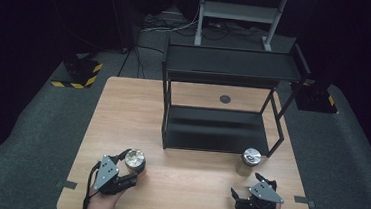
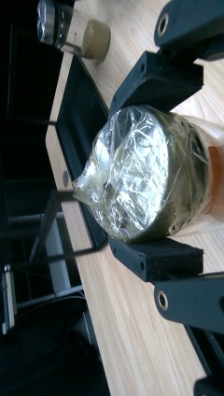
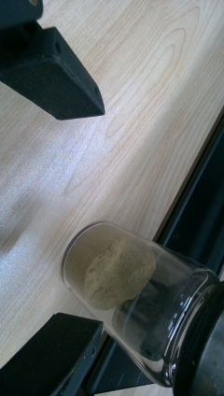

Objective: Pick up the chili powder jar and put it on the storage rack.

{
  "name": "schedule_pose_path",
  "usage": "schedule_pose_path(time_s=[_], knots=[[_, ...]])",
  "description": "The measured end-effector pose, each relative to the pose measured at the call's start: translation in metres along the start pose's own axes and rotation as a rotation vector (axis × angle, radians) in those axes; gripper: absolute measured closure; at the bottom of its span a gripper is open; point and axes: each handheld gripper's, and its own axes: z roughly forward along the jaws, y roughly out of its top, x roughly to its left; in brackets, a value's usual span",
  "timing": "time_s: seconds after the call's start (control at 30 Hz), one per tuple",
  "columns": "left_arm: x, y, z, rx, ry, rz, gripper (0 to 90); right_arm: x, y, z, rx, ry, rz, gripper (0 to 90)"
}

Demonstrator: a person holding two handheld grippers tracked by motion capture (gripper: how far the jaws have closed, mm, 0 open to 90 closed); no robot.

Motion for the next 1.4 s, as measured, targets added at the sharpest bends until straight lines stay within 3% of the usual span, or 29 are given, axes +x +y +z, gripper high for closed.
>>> schedule_pose_path(time_s=[0.33, 0.67, 0.93, 1.4], knots=[[-0.011, 0.009, 0.011, -0.014, -0.070, 0.007, 34.7, -0.002, -0.001, -0.001, -0.007, 0.006, 0.007, 0.0], [-0.016, 0.035, 0.025, -0.047, -0.136, -0.001, 34.7, -0.003, -0.002, -0.001, -0.008, 0.010, 0.011, 0.0], [-0.016, 0.062, 0.039, -0.068, -0.137, 0.046, 34.7, -0.004, -0.002, -0.001, -0.009, 0.012, 0.019, 0.0], [-0.010, 0.102, 0.062, -0.103, -0.149, 0.041, 34.7, -0.006, -0.003, -0.001, -0.016, 0.017, 0.029, 0.0]])
